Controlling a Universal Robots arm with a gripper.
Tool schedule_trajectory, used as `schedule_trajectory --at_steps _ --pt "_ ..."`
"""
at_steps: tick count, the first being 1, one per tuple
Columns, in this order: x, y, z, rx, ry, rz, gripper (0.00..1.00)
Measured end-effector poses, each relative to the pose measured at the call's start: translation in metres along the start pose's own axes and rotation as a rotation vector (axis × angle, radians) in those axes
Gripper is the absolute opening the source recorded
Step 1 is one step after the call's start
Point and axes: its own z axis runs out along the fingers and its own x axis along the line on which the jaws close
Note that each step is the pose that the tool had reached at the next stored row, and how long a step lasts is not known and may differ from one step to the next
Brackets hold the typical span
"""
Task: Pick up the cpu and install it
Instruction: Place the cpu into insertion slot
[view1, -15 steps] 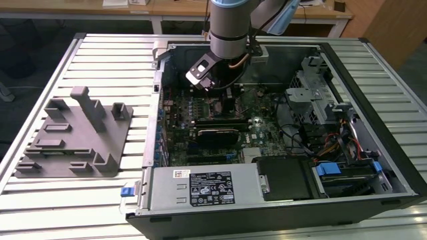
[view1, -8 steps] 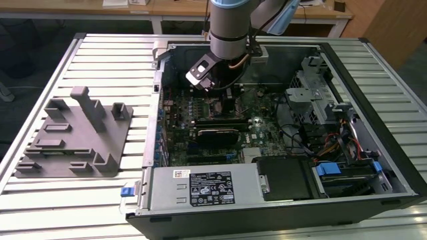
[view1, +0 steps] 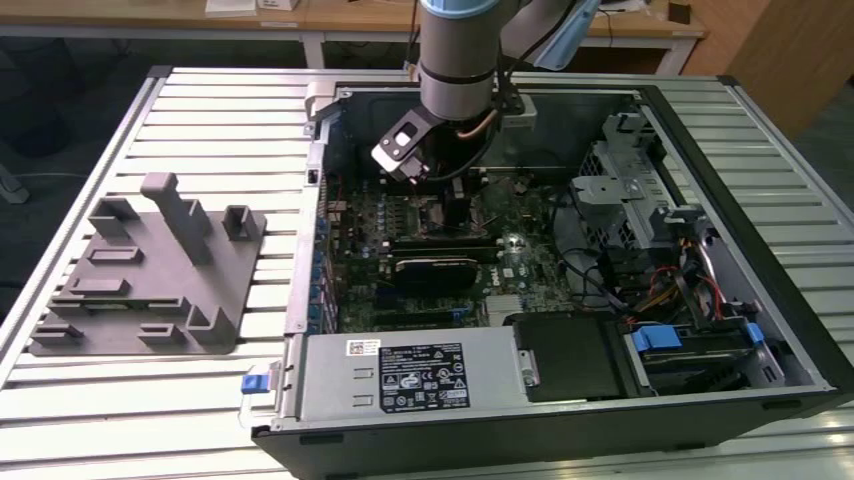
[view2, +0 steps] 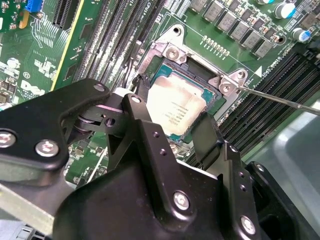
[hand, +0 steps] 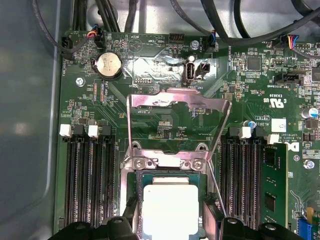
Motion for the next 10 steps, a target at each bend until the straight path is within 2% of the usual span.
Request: schedule_trajectory --at_steps 10 --pt "0.0001 0.0000 0.0009 -0.0003 0.0017 0.000 0.62"
